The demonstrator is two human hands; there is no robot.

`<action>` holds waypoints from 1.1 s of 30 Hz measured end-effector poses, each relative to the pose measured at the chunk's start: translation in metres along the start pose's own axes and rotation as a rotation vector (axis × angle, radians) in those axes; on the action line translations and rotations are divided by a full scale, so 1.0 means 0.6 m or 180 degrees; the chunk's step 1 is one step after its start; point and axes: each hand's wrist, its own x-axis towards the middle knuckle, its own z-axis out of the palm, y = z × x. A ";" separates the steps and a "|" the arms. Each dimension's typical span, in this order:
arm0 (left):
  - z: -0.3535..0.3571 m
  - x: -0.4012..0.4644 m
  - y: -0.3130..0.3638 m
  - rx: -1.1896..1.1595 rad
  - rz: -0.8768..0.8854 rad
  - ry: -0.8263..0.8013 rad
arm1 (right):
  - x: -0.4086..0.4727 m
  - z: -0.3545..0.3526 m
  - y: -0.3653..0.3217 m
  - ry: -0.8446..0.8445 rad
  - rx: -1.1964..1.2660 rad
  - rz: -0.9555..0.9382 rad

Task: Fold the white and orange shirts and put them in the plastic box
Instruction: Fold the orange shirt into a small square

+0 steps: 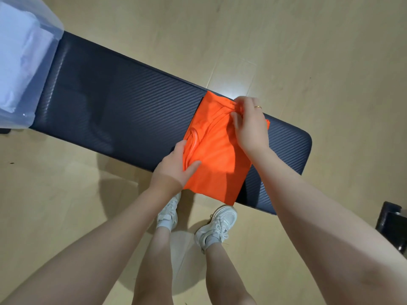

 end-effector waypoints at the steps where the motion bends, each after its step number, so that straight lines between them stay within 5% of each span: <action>1: 0.000 0.000 0.006 0.0223 -0.0032 0.0008 | -0.002 0.001 -0.001 0.0063 0.0045 -0.0004; 3: -0.002 -0.001 0.014 0.0637 0.0078 0.0324 | -0.017 0.001 -0.005 0.0235 -0.0047 -0.0116; 7: 0.016 -0.006 -0.002 0.1720 0.1797 0.1652 | -0.080 0.016 0.012 0.0255 -0.0477 -0.1144; 10: 0.041 -0.029 0.006 0.1469 0.2584 0.1397 | -0.127 0.043 0.049 -0.0255 -0.0722 -0.1600; 15: 0.058 -0.004 -0.029 0.2608 0.2041 0.0760 | -0.132 0.073 0.077 -0.0843 -0.1635 -0.1973; 21: 0.047 0.024 -0.053 0.2512 0.1818 0.0704 | -0.048 0.060 0.090 -0.0702 -0.1948 -0.2478; 33: 0.048 0.031 -0.053 0.2385 0.1712 0.0563 | 0.040 0.044 0.080 -0.0650 -0.1951 -0.1847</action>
